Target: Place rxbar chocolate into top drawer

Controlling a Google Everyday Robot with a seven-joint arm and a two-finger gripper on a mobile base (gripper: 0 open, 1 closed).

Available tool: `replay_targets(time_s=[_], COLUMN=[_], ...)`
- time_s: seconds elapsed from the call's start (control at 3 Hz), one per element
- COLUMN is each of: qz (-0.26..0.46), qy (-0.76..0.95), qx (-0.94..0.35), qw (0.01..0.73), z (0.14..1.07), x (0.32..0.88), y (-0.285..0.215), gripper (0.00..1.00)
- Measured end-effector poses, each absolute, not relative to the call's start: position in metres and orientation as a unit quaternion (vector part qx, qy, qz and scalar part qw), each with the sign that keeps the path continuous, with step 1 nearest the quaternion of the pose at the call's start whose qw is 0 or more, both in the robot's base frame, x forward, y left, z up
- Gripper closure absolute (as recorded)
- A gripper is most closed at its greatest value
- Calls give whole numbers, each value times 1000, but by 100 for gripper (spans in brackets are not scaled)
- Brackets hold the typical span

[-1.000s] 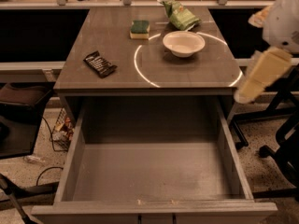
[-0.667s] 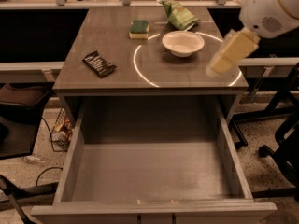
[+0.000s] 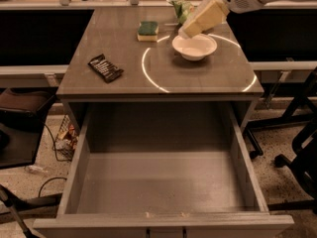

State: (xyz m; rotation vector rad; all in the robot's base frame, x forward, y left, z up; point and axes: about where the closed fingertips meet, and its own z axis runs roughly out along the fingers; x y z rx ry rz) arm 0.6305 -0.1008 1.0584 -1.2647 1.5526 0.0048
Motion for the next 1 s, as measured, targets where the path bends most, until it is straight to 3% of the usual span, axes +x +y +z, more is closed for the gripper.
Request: replay_targets(time_s=[1.0], qz=[12], qy=[650], qx=[-509], qw=[564], z=[1057], x=[644], y=[-84], gripper=[0])
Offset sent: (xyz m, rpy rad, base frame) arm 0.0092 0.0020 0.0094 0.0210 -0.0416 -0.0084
